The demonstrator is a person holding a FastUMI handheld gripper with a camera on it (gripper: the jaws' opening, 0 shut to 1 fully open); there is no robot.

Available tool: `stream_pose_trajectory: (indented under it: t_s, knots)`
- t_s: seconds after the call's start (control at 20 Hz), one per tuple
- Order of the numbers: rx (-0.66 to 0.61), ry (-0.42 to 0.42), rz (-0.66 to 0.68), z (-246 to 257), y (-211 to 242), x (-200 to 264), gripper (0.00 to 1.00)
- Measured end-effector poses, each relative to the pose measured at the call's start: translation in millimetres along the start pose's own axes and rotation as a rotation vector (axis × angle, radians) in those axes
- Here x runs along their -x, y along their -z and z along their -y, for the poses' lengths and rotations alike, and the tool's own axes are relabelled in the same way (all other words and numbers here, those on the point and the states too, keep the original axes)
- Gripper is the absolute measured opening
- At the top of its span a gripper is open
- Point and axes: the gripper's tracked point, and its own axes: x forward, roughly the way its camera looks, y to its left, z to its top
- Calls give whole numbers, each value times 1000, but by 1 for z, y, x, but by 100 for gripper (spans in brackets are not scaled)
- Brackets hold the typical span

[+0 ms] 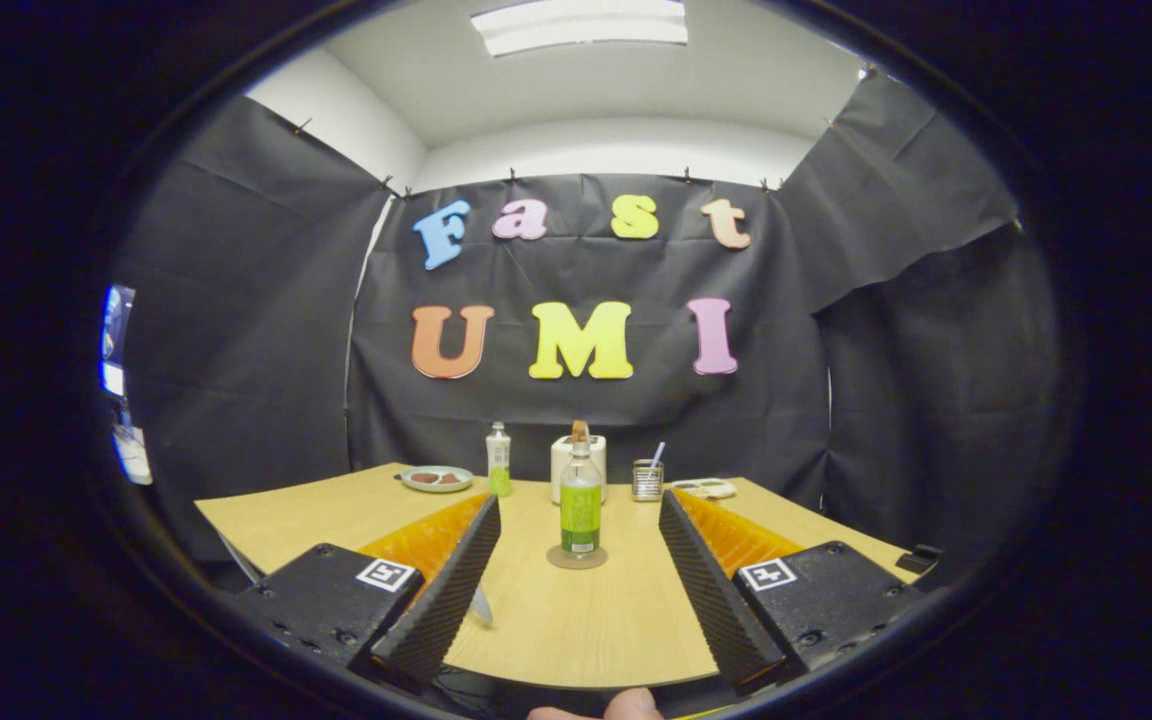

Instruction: Take the bottle from table, then pour the juice into the cup, finally place the bottle on the coaster

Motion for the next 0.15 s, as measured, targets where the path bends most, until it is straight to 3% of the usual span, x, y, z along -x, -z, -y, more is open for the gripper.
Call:
stream_pose_trajectory:
  t_s: [0.15]
  knots:
    - [28,-5,5,-5,-4,4,100]
